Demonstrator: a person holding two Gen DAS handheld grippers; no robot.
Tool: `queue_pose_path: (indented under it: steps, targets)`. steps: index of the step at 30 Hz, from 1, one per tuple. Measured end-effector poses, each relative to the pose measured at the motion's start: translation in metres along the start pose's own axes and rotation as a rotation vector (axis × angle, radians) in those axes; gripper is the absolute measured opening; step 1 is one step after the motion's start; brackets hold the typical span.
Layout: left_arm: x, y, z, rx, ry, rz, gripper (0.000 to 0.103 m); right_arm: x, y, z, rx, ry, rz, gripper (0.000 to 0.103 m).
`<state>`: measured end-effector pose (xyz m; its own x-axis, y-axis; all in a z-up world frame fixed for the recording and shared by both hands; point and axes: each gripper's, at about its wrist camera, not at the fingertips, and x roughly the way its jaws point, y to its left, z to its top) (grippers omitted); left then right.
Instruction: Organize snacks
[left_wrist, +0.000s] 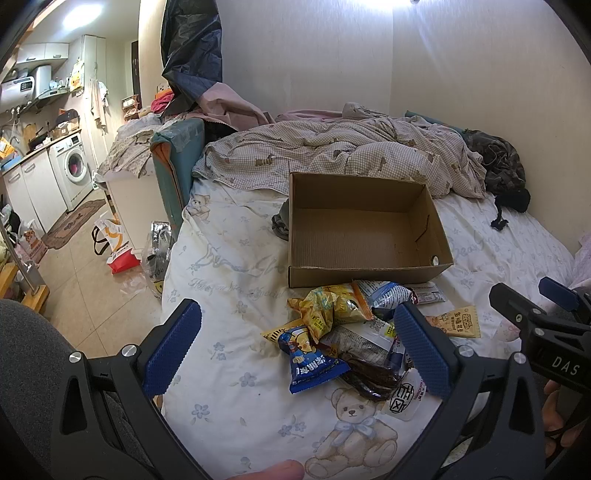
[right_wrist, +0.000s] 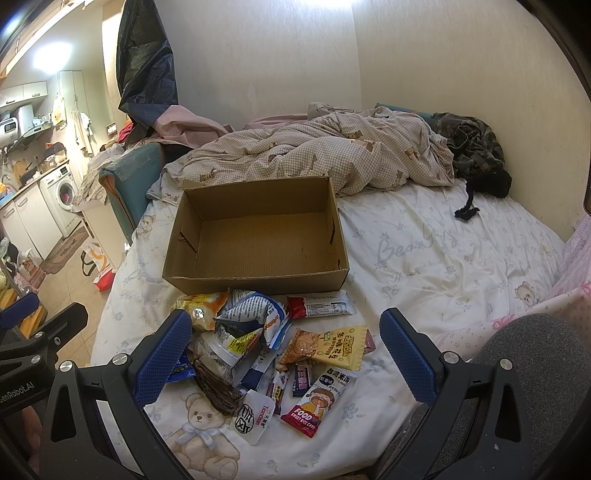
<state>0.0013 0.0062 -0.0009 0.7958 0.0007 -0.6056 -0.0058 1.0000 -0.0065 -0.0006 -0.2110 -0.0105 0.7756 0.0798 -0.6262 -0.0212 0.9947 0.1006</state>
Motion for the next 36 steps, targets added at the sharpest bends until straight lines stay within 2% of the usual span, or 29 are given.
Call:
queue_pose_path:
  steps: [36]
  targets:
    - [0.0002, 0.0, -0.0003, -0.002, 0.003, -0.001, 0.103, 0.0025, -0.0033, 0.0001, 0.015, 0.005, 0.001, 0.103]
